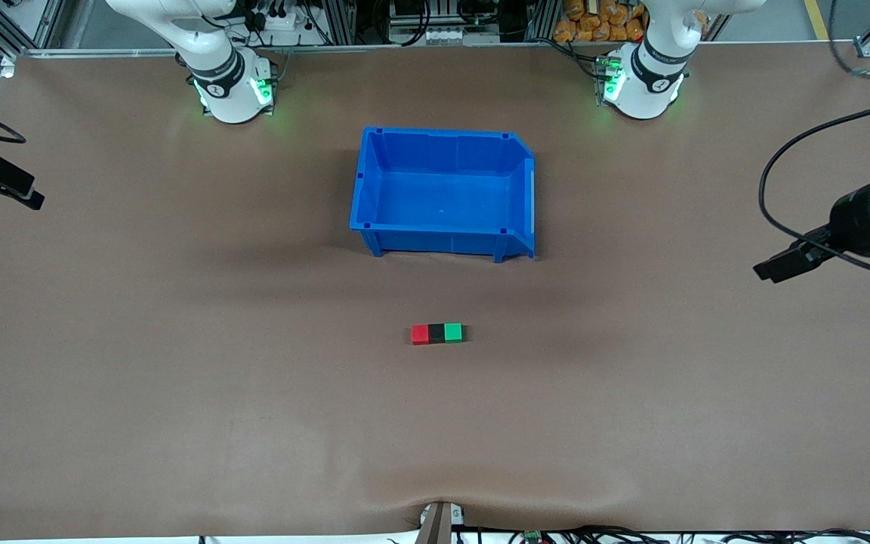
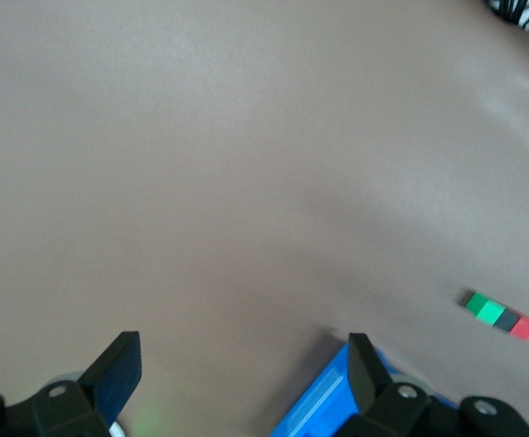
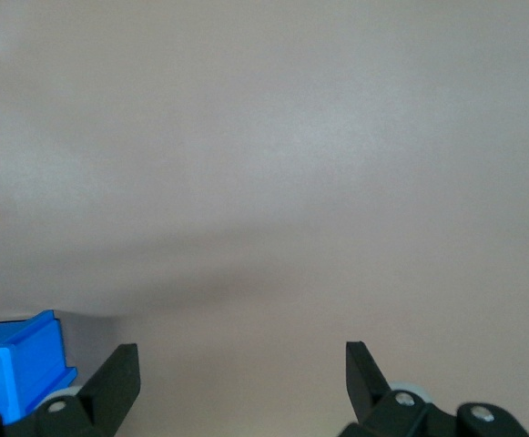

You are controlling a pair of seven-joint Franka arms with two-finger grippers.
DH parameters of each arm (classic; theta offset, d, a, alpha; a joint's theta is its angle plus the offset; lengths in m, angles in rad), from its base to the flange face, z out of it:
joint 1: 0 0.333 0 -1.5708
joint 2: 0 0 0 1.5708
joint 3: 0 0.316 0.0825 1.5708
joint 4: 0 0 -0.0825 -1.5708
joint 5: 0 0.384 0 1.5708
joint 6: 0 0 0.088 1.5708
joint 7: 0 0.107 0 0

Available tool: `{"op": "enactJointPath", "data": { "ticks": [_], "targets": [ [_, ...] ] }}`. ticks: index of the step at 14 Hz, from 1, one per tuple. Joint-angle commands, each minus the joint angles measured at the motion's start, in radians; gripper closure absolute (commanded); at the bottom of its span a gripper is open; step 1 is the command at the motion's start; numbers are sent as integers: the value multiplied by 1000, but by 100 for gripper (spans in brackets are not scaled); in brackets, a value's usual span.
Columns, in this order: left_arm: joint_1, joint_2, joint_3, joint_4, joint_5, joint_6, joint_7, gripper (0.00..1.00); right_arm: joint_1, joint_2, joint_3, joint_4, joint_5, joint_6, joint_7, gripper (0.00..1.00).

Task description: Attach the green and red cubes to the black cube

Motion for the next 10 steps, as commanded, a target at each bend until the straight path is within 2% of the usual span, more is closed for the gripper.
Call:
{"op": "enactJointPath", "data": {
  "ticks": [1, 10],
  "targets": [
    [38, -93, -8, -104, 15, -3, 112, 0, -3, 9, 4, 24, -1, -11, 5, 0],
    [46, -230, -13, -267, 32, -3, 195, 0, -3, 28, 4, 24, -4, -9, 10, 0]
  ]
}}
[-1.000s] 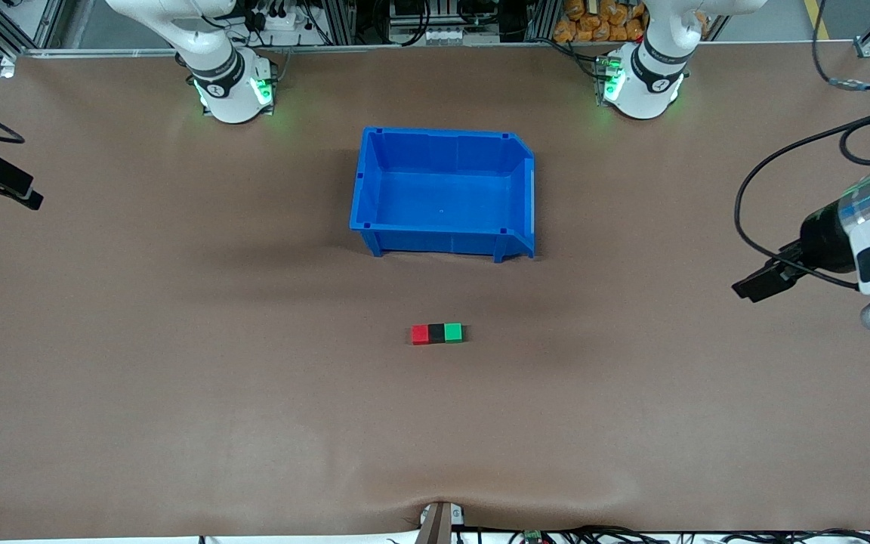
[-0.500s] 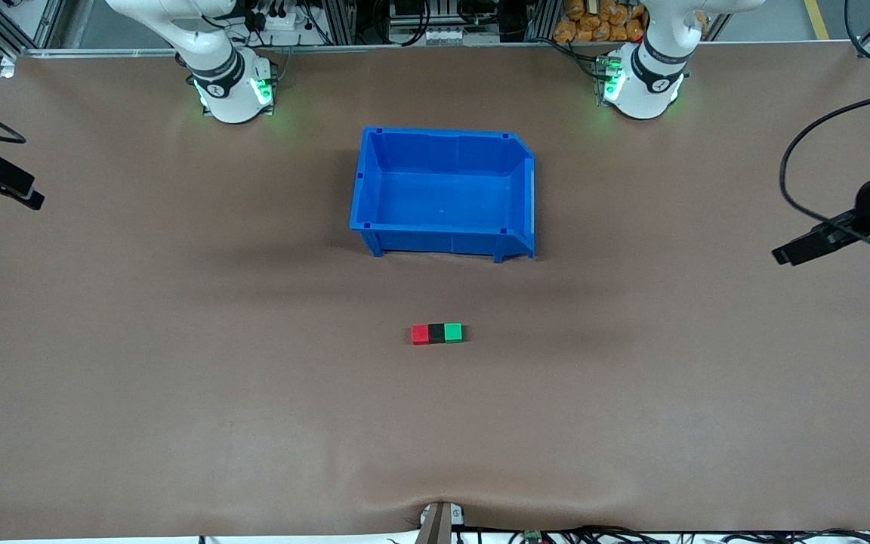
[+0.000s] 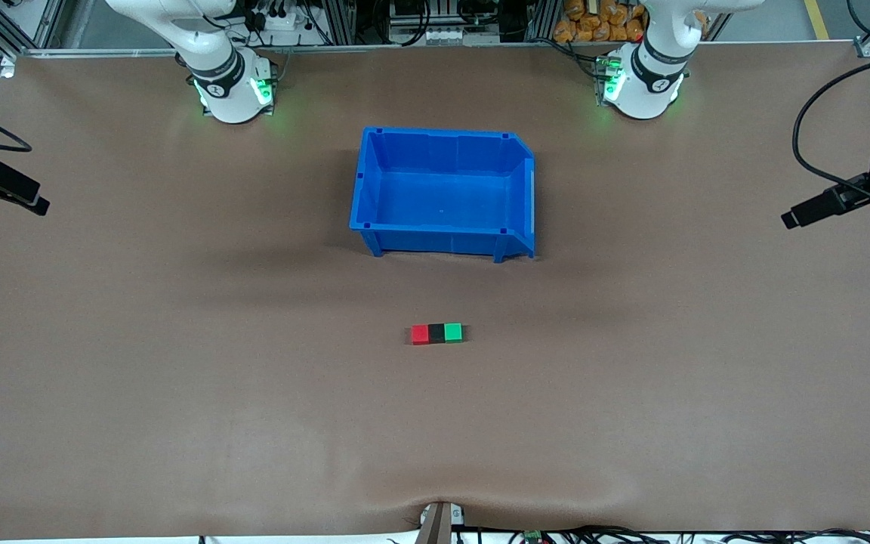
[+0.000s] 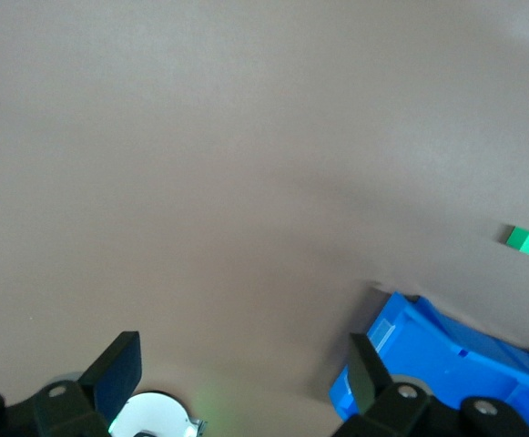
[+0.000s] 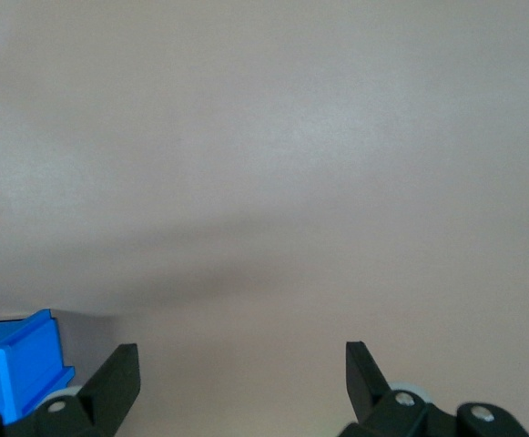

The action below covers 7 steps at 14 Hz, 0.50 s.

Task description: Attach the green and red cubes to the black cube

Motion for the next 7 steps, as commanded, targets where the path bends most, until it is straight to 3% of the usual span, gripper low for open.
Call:
{"op": "enactJointPath", "data": {
  "ticks": [1, 7],
  "targets": [
    [-2, -64, -17, -79, 63, 4, 25, 0, -3, 9, 4, 24, -4, -9, 9, 0],
    [1, -111, -32, -130, 80, 7, 37, 0, -3, 12, 4, 24, -10, -8, 10, 0]
  ]
}}
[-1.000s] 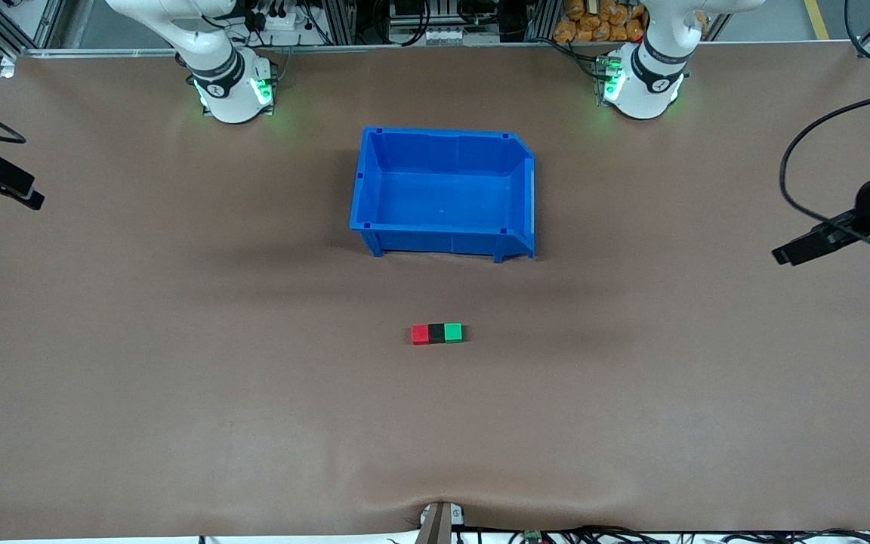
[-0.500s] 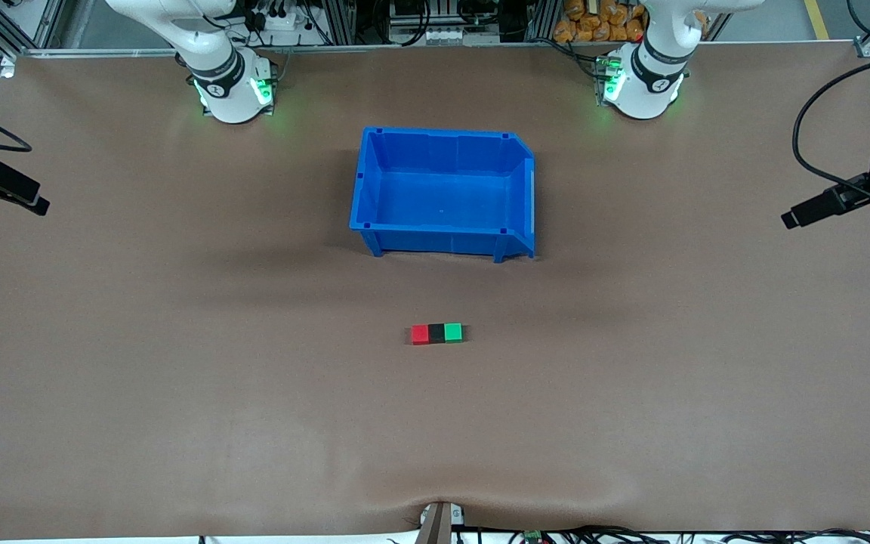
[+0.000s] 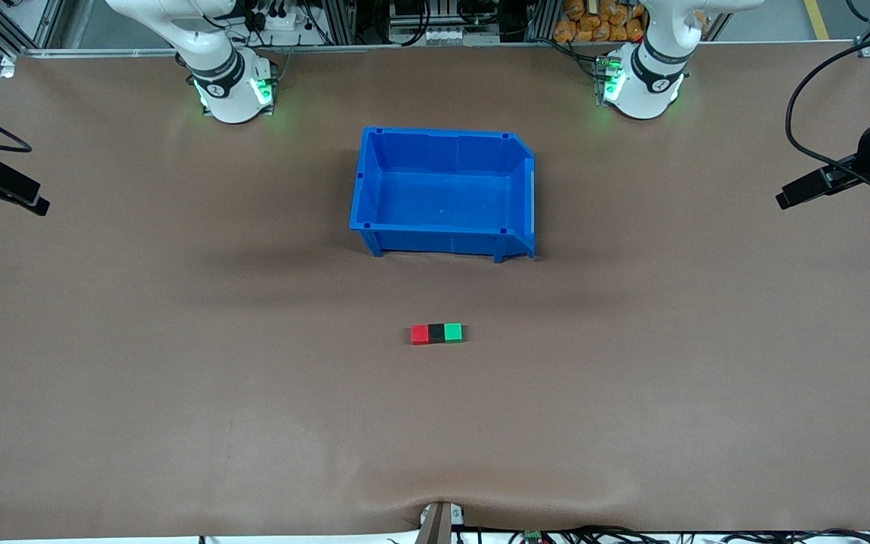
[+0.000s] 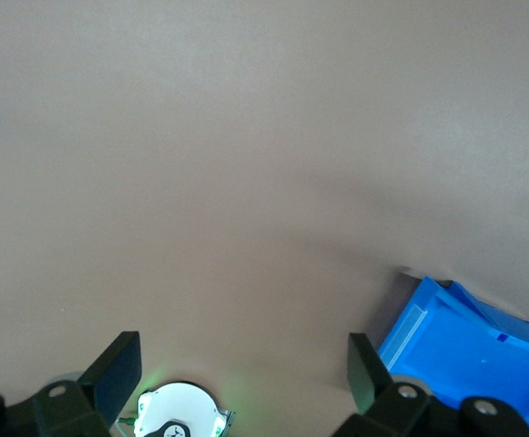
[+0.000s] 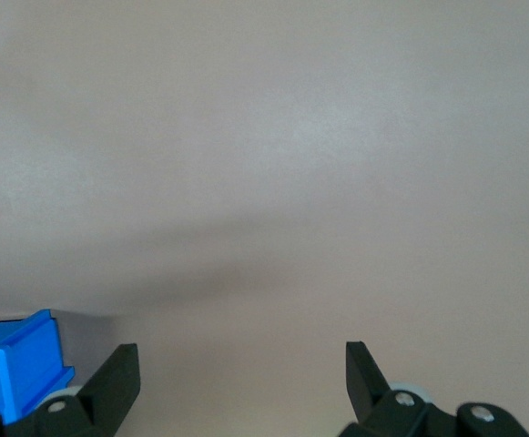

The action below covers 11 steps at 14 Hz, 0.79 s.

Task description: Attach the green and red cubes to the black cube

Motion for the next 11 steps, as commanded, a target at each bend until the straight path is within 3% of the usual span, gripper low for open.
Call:
{"op": "enactJointPath", "data": {
  "ticks": [1, 11],
  "targets": [
    [2, -45, -4, -52, 22, 7, 25, 0, -3, 11, 4, 24, -10, -8, 10, 0],
    [4, -99, -2, -69, 23, 2, 77, 0, -9, 13, 4, 24, -7, -8, 10, 0]
  ]
}}
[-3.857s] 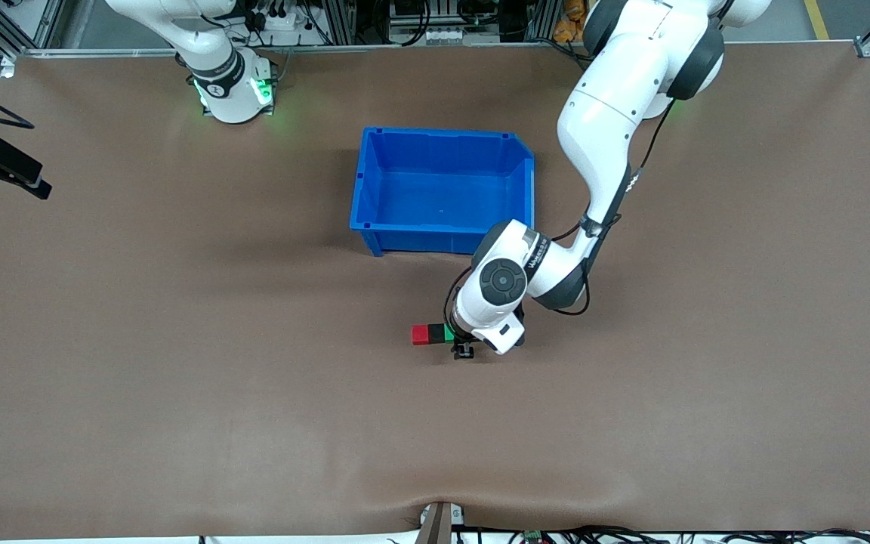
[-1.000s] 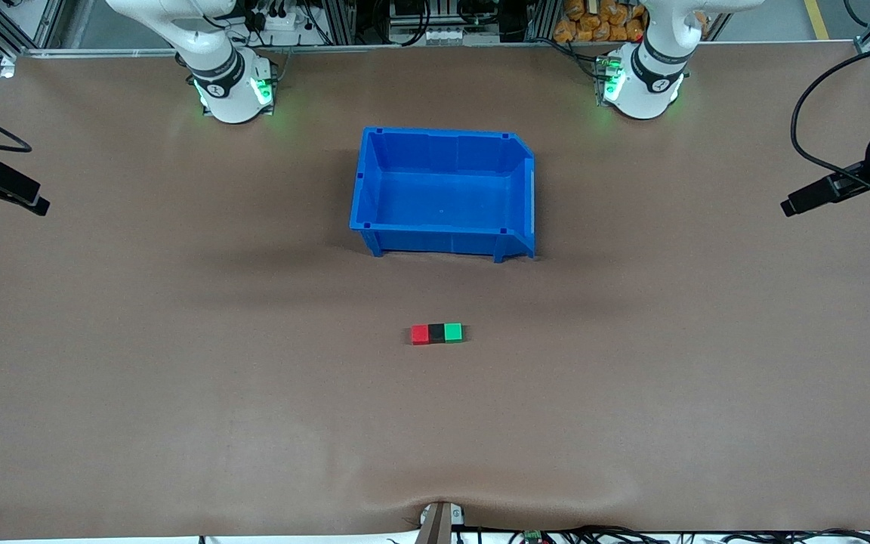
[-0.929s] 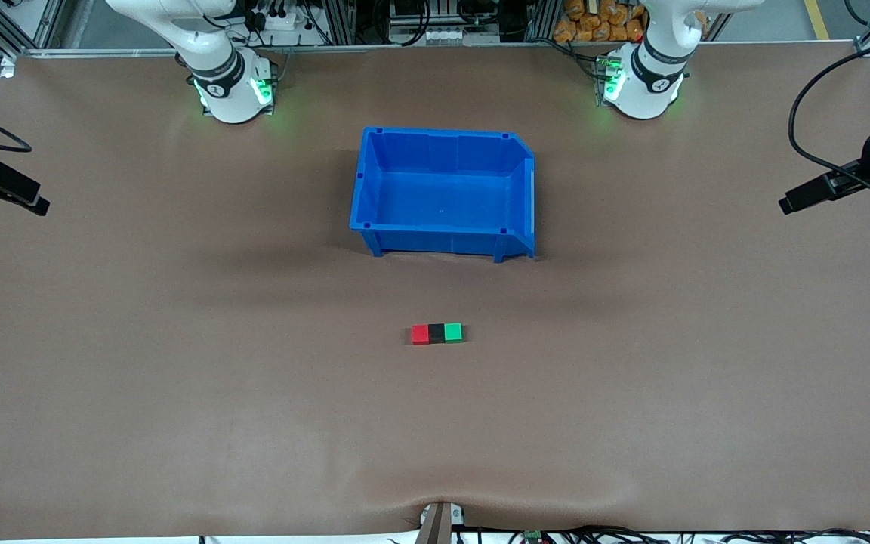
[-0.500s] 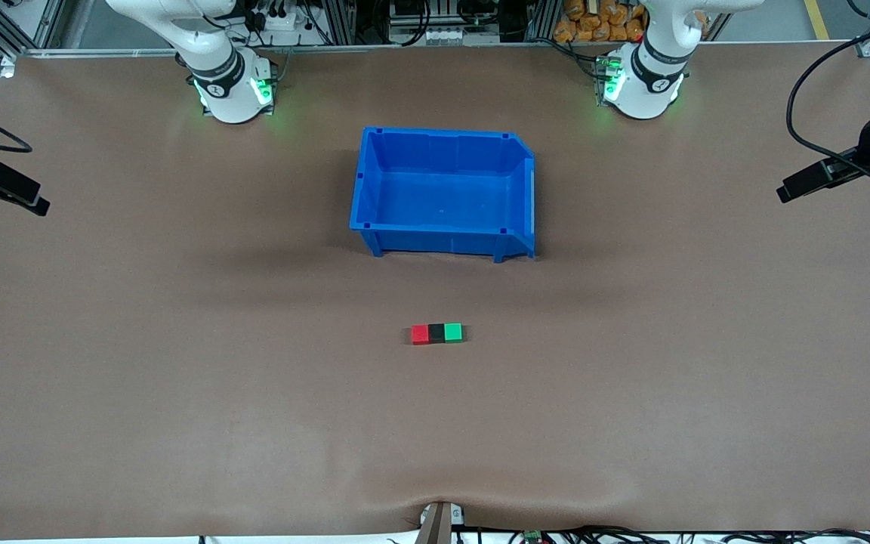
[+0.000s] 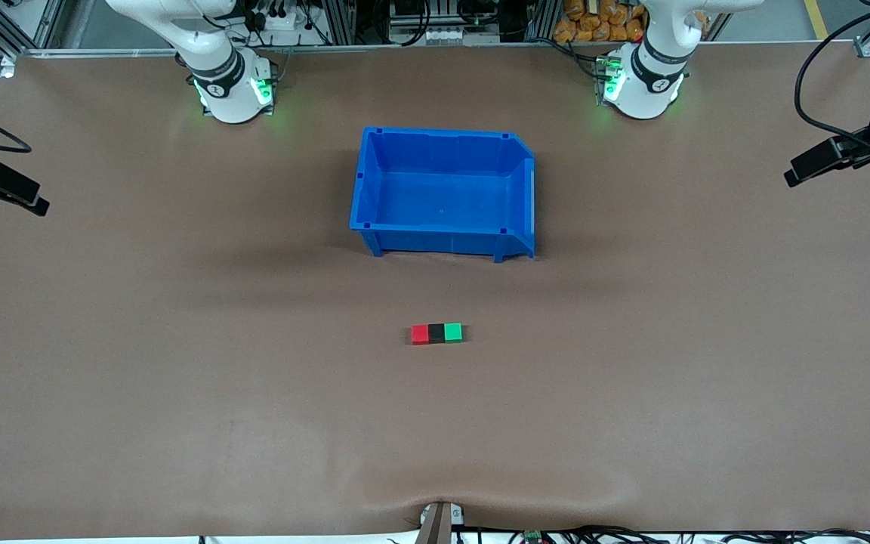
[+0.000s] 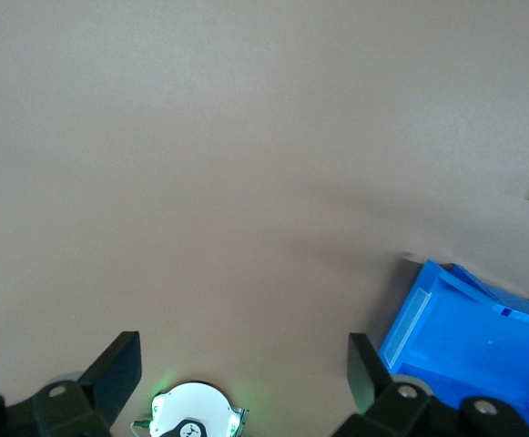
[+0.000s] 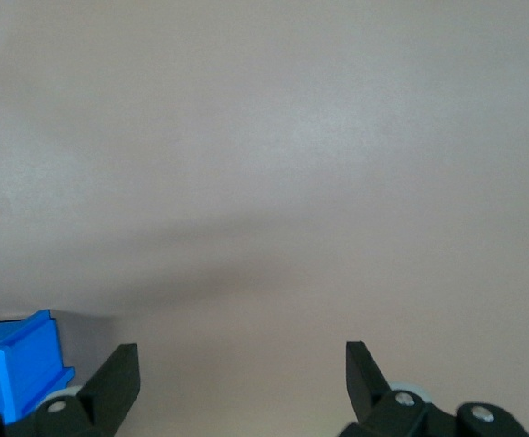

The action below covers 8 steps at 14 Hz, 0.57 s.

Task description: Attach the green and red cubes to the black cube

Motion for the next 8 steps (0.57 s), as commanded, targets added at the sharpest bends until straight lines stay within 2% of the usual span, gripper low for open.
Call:
{"op": "enactJointPath", "data": {
  "ticks": [1, 8],
  "targets": [
    [3, -30, -4, -24, 20, 2, 22, 0, -10, 12, 5, 24, -7, -8, 10, 0],
    [15, -31, -21, -27, 20, -5, 24, 0, -13, 14, 5, 22, -7, -8, 10, 0]
  ]
}}
